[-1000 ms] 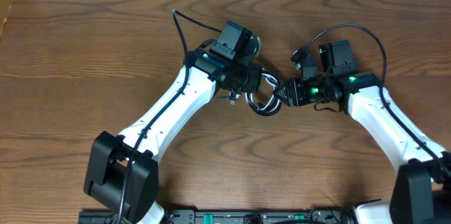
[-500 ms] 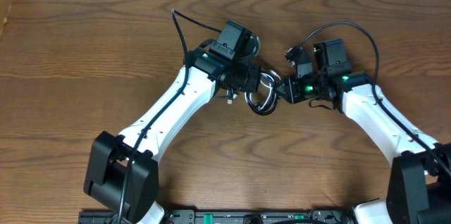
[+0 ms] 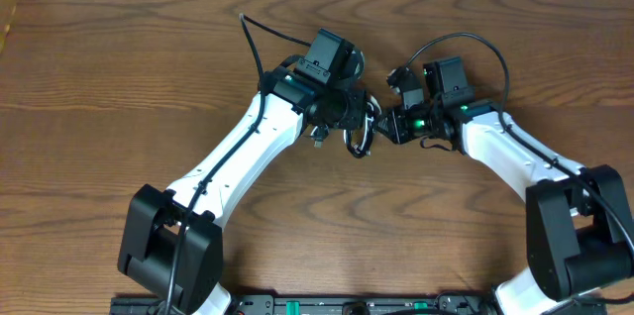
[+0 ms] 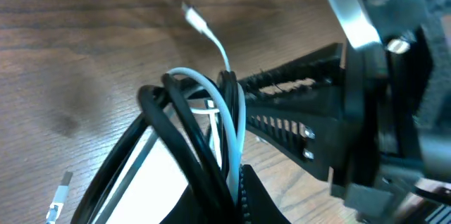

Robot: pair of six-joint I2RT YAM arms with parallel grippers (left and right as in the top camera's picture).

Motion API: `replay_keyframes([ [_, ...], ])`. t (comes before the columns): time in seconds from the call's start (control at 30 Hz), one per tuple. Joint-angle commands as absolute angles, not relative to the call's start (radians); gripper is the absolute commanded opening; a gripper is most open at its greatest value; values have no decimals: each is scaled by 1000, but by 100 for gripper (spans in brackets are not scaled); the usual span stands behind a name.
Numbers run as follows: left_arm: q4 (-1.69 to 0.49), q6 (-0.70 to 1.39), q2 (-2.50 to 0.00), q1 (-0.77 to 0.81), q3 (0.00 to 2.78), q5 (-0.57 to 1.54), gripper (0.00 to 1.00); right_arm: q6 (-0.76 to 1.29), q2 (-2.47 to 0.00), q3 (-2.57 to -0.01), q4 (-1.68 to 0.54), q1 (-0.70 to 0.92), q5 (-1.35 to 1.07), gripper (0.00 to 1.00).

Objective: Untangle cables

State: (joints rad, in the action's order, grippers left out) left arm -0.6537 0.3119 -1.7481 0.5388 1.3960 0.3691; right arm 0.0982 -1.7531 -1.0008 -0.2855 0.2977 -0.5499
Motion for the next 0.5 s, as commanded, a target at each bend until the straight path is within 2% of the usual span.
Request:
replay_keyframes([
  [0.0,-656,321,-1750,538,1391,415,7,109,-1762,-1000,-249,303,-570,14],
  [0.17,-658,329,-1750,538,1391,419,8,128,-1762,-1000,-220,303,-605,1],
  [0.47,-673,327,-1723,482,1392,452,7,336,-1762,-1000,-332,300,-346,1],
])
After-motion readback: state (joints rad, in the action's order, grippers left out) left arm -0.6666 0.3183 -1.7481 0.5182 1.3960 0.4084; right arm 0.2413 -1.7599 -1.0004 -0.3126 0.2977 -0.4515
